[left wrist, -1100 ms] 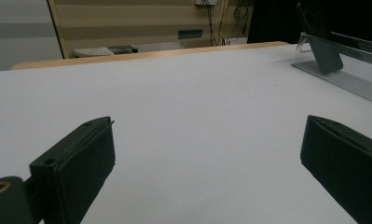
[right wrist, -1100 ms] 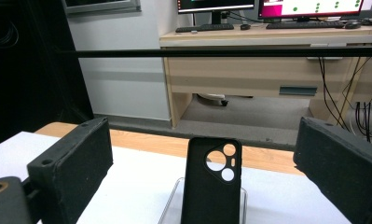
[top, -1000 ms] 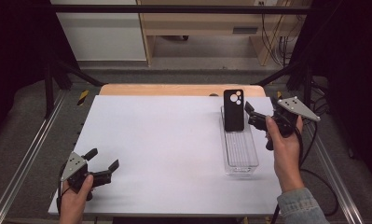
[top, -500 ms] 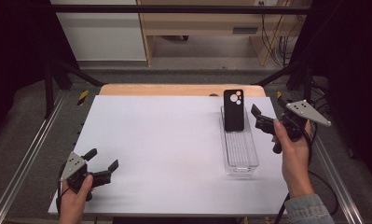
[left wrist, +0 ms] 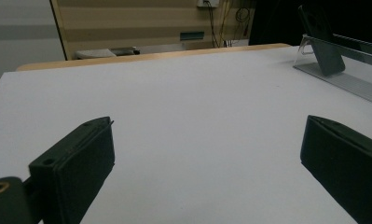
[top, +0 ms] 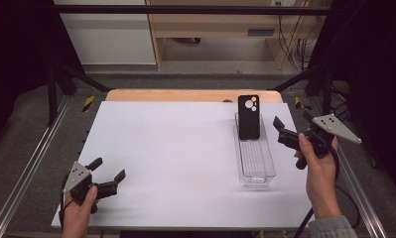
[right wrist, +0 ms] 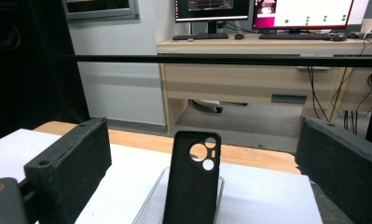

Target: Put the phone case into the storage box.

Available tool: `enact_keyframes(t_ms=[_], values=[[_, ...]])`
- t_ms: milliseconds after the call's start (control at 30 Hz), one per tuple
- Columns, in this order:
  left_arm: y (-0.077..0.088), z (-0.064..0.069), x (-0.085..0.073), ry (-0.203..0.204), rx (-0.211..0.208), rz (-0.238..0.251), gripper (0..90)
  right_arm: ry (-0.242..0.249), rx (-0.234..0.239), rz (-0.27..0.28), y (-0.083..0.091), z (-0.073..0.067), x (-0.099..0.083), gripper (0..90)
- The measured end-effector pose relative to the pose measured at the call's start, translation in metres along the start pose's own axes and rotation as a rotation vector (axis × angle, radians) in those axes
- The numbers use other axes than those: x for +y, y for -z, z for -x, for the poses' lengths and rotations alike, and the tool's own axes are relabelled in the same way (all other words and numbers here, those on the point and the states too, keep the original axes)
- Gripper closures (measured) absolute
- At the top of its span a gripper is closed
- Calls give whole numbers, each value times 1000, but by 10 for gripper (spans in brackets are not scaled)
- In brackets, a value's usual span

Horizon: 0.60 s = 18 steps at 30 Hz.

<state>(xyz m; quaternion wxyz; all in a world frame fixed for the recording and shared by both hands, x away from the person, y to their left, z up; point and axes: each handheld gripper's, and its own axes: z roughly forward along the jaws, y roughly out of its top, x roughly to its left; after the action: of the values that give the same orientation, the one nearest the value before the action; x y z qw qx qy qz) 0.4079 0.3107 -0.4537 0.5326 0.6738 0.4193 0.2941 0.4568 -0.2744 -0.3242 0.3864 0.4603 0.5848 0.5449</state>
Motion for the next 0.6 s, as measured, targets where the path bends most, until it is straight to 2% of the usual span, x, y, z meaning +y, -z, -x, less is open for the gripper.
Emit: enact_keyframes(t_ms=[367,600], values=[[0,0,0,0,-5,3,29,30,-24,27,11,10,-3,39],[0,0,0,-1,-7,4,29,47,-22,34,16,13,-5,36]])
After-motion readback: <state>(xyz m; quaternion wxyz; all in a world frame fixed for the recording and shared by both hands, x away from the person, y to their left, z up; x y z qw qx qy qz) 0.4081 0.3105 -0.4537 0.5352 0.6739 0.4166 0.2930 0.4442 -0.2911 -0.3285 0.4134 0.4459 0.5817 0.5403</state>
